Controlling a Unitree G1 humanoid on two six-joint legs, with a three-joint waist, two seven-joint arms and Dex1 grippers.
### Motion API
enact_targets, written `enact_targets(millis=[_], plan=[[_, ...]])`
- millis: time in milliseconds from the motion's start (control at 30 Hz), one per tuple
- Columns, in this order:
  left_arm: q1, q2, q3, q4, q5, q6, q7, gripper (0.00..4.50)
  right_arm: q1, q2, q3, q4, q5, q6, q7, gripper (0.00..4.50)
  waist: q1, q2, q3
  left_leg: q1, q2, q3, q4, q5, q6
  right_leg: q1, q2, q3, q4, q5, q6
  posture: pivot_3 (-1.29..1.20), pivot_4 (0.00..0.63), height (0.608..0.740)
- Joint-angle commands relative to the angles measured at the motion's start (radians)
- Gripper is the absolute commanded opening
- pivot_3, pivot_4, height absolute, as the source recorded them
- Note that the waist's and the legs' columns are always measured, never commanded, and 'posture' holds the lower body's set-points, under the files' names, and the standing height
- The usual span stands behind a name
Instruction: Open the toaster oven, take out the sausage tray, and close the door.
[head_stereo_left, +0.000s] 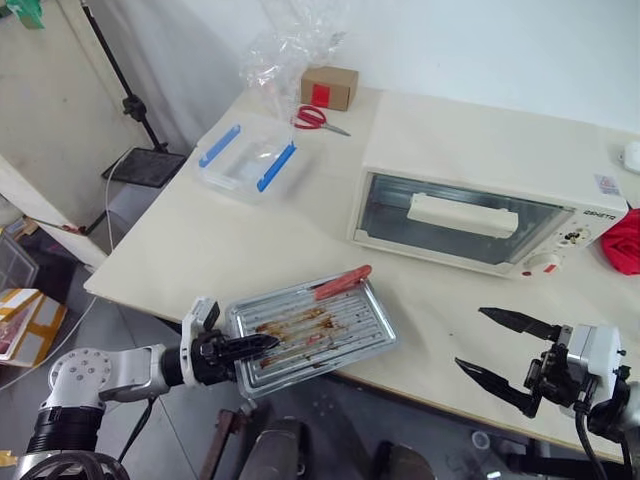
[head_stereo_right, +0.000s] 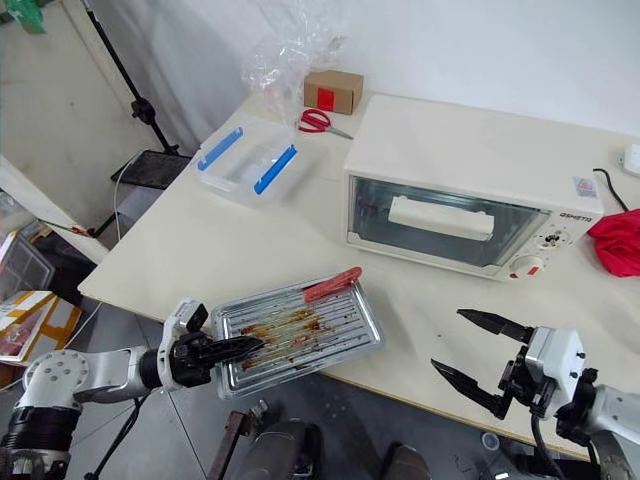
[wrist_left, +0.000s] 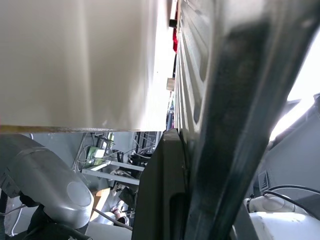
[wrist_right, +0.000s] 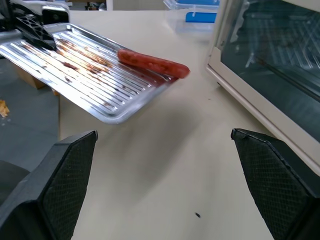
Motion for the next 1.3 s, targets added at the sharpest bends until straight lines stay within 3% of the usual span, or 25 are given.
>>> enact_targets(millis=[33,167,333,433,867,1033,1300], plan=[[-0.044,0.039,0.099,-0.125,-0.145,-0.077,-0.024,0.0,0.001,0.009,0.006,0.002,-0.001,-0.025,0.006,4.49,-0.024,-0.005,-0.002,0.0,0.001,-0.001,0.0,0.0,0.0,0.0,0.001,0.0,0.0,0.0,0.0,0.0,0.15,0.74],[0.074,0.109,0.162,-0.202,-0.242,-0.132,0.001,0.0,0.0,0.014,0.016,0.016,-0.006,-0.039,0.012,4.49,-0.094,-0.005,-0.002,0.005,0.003,0.002,-0.01,-0.002,0.0,0.002,0.003,-0.002,0.001,0.0,0.001,0.0,0.15,0.74],[0.219,0.162,0.204,-0.249,-0.261,-0.165,-0.011,0.0,-0.009,0.009,0.034,0.035,-0.011,-0.054,0.025,4.49,-0.157,-0.008,-0.001,0.018,0.007,0.011,-0.02,-0.002,0.0,0.003,0.006,-0.015,0.004,-0.001,0.006,0.0,0.15,0.74],[0.262,0.179,0.215,-0.257,-0.262,-0.182,-0.032,0.0,-0.022,0.005,0.038,0.048,-0.012,-0.057,0.032,4.49,-0.161,-0.009,0.0,0.018,0.007,0.011,-0.018,-0.002,-0.003,0.004,0.005,-0.013,0.005,-0.011,0.023,0.0,0.15,0.74],[0.472,0.212,0.348,-0.312,-0.26,-0.221,-0.105,0.0,-0.077,-0.009,0.057,0.103,-0.025,-0.07,0.072,4.49,-0.165,-0.009,0.0,0.019,0.016,0.013,-0.016,-0.001,-0.007,0.002,0.005,-0.01,0.004,-0.014,0.02,0.0,0.15,0.74],[0.458,0.214,0.314,-0.319,-0.258,-0.22,-0.126,0.0,-0.104,-0.028,0.05,0.139,-0.021,-0.064,0.092,4.49,-0.163,-0.009,0.0,0.019,0.016,0.013,-0.016,-0.001,-0.007,0.002,0.005,-0.01,0.004,-0.015,0.019,0.0,0.15,0.74],[0.175,0.21,0.054,-0.235,-0.097,-0.133,-0.179,0.0,-0.088,-0.036,0.022,0.135,-0.021,-0.063,0.082,4.49,-0.162,-0.008,0.0,0.019,0.015,0.013,-0.015,0.0,-0.007,0.002,0.006,-0.01,0.01,-0.014,0.019,0.0,0.15,0.74]])
